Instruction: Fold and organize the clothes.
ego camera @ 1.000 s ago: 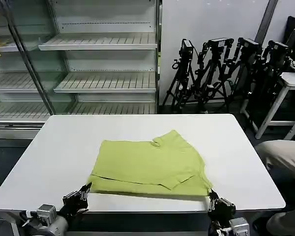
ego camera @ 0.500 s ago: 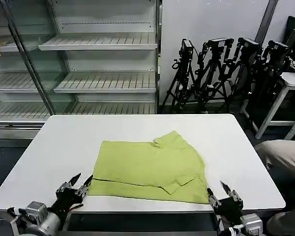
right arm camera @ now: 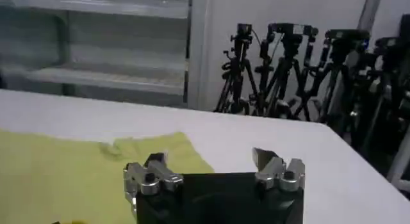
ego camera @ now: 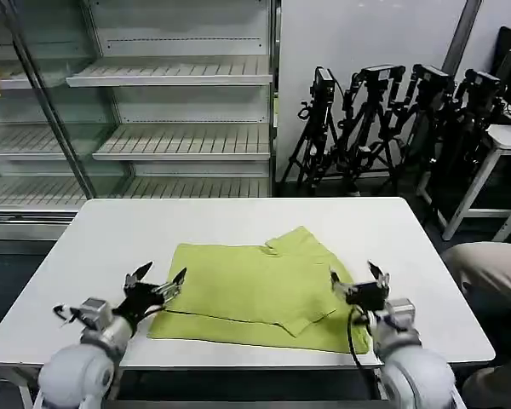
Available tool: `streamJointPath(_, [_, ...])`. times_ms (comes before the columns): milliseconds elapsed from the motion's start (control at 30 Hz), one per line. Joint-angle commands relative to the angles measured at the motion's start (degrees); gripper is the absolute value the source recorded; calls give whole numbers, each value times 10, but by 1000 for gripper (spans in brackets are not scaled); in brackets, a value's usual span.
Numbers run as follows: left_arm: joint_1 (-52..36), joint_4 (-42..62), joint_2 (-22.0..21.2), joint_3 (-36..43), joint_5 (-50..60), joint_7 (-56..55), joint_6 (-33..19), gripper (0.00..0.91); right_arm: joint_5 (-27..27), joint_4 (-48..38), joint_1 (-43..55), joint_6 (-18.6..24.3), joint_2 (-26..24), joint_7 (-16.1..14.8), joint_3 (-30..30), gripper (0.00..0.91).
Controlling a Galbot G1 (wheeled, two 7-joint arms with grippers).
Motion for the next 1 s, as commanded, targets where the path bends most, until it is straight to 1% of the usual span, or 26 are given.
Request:
streamJointPath(33, [-142,160,16,63,0,-16,2,907,78,-237,252,-2,29,40,-100,907])
streamJointPath(133, [-173,206,18,72,0,-16,5,907,82,-278,280,-2,45,42,-114,907])
streamJointPath(267, [-196,237,18,74,-2,-16,11,907,81,-349,317,-1,69,41,-125,907])
streamJointPath(467, [-210,260,19,81,-1,-16,12,907,72,-434,348,0,92,42,-119,907])
streamJointPath(567, [-216,268,16,79,-1,-16,11,907,73,-445,344,0,92,40,-116,907])
streamJointPath(1000, [-215,285,8,83,-2,-12,11,907,79,-444,337,0,94,35,-122,907])
